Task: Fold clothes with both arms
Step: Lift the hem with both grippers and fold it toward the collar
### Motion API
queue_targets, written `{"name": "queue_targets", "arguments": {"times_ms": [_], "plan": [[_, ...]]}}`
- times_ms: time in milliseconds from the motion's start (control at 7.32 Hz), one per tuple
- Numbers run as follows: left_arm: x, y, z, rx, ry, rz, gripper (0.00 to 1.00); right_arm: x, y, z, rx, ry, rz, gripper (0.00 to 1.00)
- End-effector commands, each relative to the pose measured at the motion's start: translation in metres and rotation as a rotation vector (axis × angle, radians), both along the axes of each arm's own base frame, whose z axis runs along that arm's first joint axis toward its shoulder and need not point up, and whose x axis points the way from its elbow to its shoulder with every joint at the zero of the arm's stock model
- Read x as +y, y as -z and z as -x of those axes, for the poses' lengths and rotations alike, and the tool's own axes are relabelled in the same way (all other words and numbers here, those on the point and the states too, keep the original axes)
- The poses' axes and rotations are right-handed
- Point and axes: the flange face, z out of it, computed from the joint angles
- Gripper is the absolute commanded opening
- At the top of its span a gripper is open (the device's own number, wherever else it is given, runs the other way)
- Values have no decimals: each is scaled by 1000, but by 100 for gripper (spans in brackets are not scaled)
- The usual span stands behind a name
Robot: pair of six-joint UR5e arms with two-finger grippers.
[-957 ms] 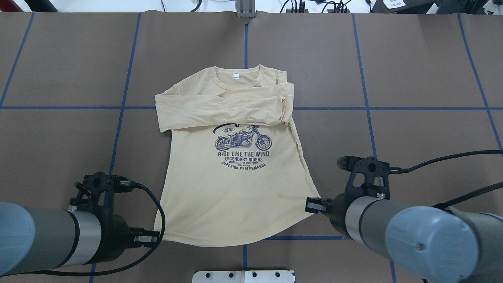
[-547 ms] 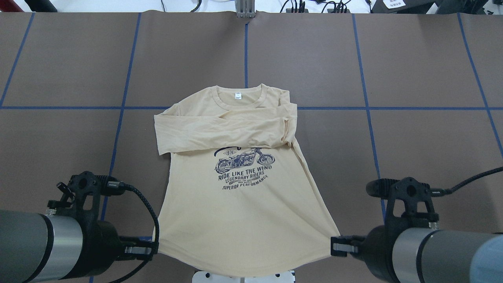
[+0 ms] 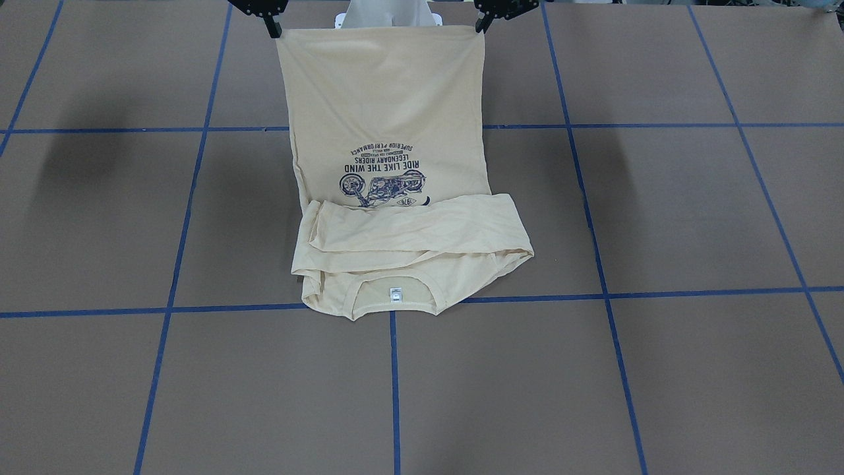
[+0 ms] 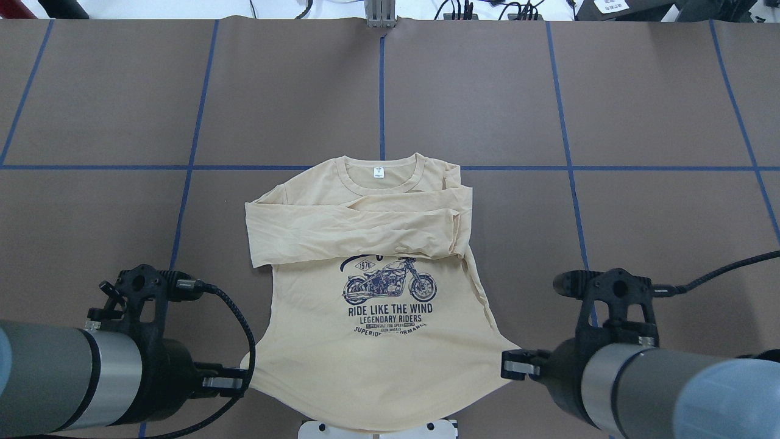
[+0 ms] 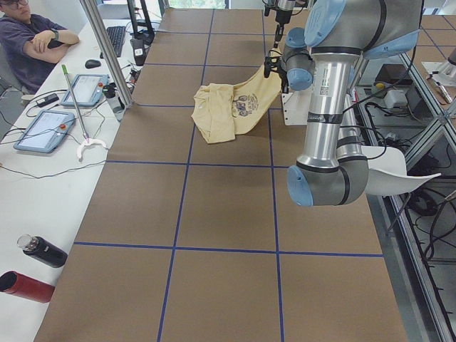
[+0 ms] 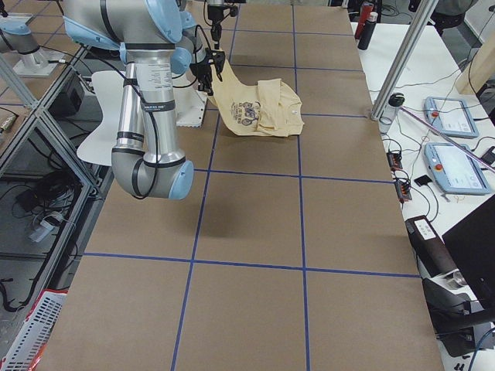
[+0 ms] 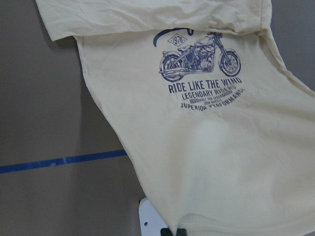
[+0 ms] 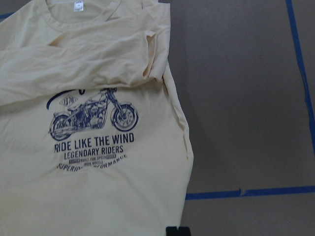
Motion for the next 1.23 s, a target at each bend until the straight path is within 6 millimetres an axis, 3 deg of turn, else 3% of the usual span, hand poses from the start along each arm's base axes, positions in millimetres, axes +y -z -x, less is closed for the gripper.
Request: {"name": "queue_targets", "arguments": {"times_ms": [0,137,273,547,683,820,957,1093], "plan": [[-68,-10,-33,-62,128,6,0,-68,-4,29,71,-109,-27,0],[-103,-14,-45,-97,203,-7,0,-104,-7,23,88,-146,-69,0],[-119,-17,-53,-121,262,-27,0,-138,-18,23,93,-202,-68,0],[-148,-16,-34,-131,322,-57,0,-195,-45,41,75,-267,-95,0],[-162,-14,-20,-137,342,-86,0,-218,-44,52,62,-292,-103,0],[-174,-16,-10,-150,352,-116,0,-233,-32,59,55,-306,-106,0],[-184,-26,-16,-178,355,-111,0,-242,-27,63,55,-315,-108,0],[-198,-34,-35,-199,354,-102,0,-250,-23,69,59,-322,-105,0]]}}
